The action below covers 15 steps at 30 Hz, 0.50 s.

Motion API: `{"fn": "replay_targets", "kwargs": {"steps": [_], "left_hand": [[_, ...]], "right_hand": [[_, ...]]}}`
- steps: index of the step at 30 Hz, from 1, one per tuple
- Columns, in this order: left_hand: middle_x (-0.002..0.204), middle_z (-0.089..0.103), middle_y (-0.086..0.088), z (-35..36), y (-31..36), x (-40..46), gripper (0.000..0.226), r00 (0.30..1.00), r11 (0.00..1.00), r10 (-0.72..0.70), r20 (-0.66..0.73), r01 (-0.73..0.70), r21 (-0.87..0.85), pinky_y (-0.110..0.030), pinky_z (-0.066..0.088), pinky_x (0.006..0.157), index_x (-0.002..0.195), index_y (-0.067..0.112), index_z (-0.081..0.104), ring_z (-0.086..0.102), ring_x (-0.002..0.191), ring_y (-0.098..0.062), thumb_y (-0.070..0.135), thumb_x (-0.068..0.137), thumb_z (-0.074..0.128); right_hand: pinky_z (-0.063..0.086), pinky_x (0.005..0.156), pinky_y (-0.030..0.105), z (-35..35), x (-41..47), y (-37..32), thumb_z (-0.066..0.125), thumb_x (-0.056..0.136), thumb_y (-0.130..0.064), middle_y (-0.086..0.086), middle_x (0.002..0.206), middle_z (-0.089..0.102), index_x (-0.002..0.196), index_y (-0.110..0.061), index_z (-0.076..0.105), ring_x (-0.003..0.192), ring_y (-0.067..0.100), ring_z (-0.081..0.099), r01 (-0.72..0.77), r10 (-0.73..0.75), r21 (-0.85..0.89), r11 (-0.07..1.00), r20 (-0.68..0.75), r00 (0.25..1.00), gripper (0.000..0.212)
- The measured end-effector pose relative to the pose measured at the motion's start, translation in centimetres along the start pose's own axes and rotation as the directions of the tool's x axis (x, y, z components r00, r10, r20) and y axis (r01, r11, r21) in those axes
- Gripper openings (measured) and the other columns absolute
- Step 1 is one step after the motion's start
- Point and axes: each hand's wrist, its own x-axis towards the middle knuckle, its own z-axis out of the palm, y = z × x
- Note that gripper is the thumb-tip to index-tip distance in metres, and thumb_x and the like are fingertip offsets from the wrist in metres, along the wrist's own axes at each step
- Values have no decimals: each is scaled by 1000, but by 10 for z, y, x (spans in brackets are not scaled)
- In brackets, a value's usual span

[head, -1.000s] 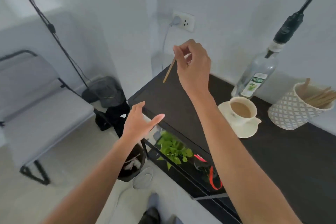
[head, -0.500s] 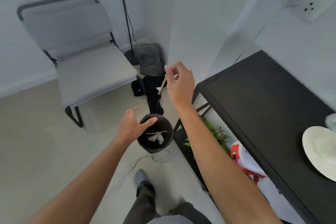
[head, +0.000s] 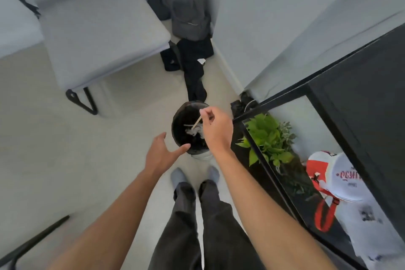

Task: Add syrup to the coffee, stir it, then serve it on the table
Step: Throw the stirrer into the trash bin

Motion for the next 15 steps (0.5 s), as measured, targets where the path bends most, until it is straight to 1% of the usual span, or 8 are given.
{"fn": "replay_targets", "kwargs": {"steps": [6,9,11,13,15], "left_hand": [[158,35,-5,54,-50,61,106,993,995,-100,64,101,-4,-39,34,113,154,14,29,37,143,-23,63,73,77],[159,34,-5,87,-80,98,103,983,986,-164,78,166,-13,-39,34,113,154,14,29,36,144,-24,59,75,76],[159,34,-5,108,-100,122,104,975,980,-199,102,200,-5,-39,34,113,155,14,28,36,144,-24,58,74,78],[159,34,-5,128,-117,145,107,967,975,-220,129,221,6,-39,34,113,155,15,27,37,144,-24,56,72,80],[159,33,-4,146,-132,168,108,956,968,-245,162,251,-17,-41,36,112,156,16,26,38,143,-25,53,71,83]], "right_hand": [[44,67,30,61,16,81,62,98,-26,-2,88,71,96,-19,71,84,22,63,-68,70,-67,995,26,997,12],[48,66,33,97,24,127,66,96,-23,-2,88,72,94,-18,72,81,23,64,-79,80,-83,993,11,997,8],[44,65,31,119,28,157,67,96,-22,-2,87,72,94,-17,72,79,23,63,-91,92,-109,990,5,996,8],[41,65,28,140,29,186,65,97,-24,-2,89,73,98,-19,73,80,22,63,-109,115,-139,984,32,993,10],[40,64,26,159,29,213,65,97,-28,-4,93,75,102,-21,75,81,19,63,-106,121,-172,979,82,989,13]]}}
